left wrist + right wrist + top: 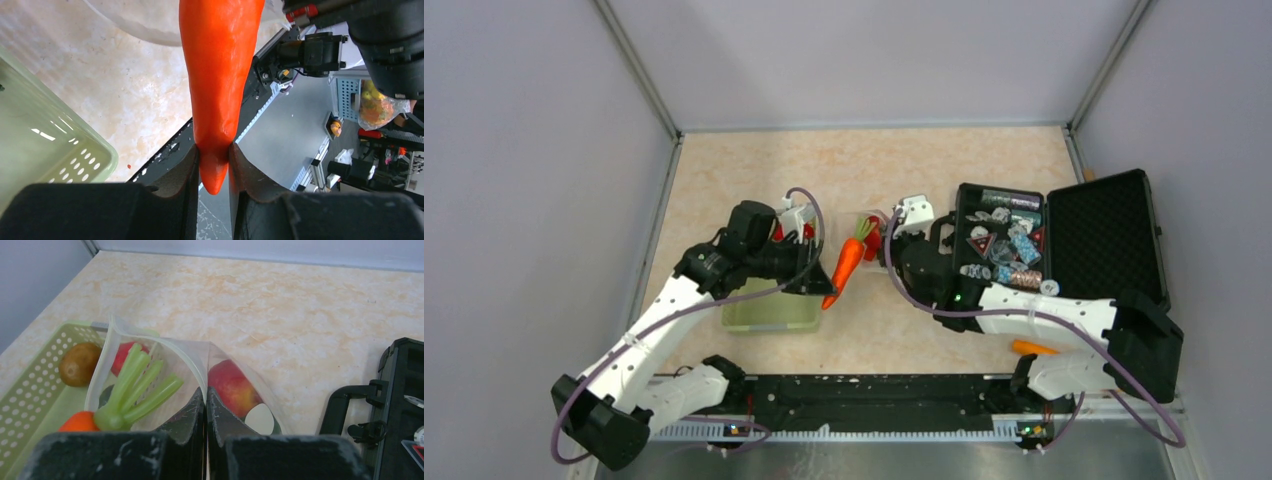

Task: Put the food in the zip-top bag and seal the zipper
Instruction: Place the fake vegetable in the zipper food storage bag.

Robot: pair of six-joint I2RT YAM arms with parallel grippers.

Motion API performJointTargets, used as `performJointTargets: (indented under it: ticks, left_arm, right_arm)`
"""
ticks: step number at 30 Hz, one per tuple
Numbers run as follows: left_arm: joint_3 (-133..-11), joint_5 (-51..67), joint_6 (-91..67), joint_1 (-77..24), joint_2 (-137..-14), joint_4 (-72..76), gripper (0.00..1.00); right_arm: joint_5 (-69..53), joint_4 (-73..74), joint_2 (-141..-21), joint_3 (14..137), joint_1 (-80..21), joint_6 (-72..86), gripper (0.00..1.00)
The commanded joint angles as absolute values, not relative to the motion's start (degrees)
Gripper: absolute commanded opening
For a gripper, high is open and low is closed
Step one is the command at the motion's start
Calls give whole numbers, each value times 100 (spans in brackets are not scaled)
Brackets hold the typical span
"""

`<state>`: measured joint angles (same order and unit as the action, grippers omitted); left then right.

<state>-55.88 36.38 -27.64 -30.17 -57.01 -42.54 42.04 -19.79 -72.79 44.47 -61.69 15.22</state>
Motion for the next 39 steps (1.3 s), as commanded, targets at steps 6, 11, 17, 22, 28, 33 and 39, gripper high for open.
performJointTargets:
  ticks: [6, 11, 17, 22, 28, 33, 39]
  left_arm:
    - [-5934, 3174, -2791, -3118, -5970, -4356, 0]
    - [-5984, 3000, -2592, -3131, -5944, -4695, 0]
    - [-6074, 2832, -2873, -3134, -6143, -4578, 0]
    - [-6325, 2996, -3726, -3137, -6184, -3839, 0]
    - [-6231, 3117, -4449, -3136, -6263, -3133, 0]
    - [-6155, 2940, -4626, -3135, -6353, -3307, 0]
    - [-5986, 2722, -5098, -3138, -6218, -3265, 0]
  right_arm:
    - [4582, -3822, -7163, 4043, -6695, 50, 0]
    - [4789, -3793, -7153, 4044, -6706, 139, 0]
    - [4325, -4155, -7093, 3916, -6832, -325, 0]
    - [4255, -4450, -7264, 3850, -7043, -842, 0]
    - [4419, -4381, -7454, 4020, -7220, -1239, 0]
    - [4813, -4628, -7654, 4069, -7408, -1714, 0]
    - [4940, -5140, -7697, 3979, -7490, -1855, 0]
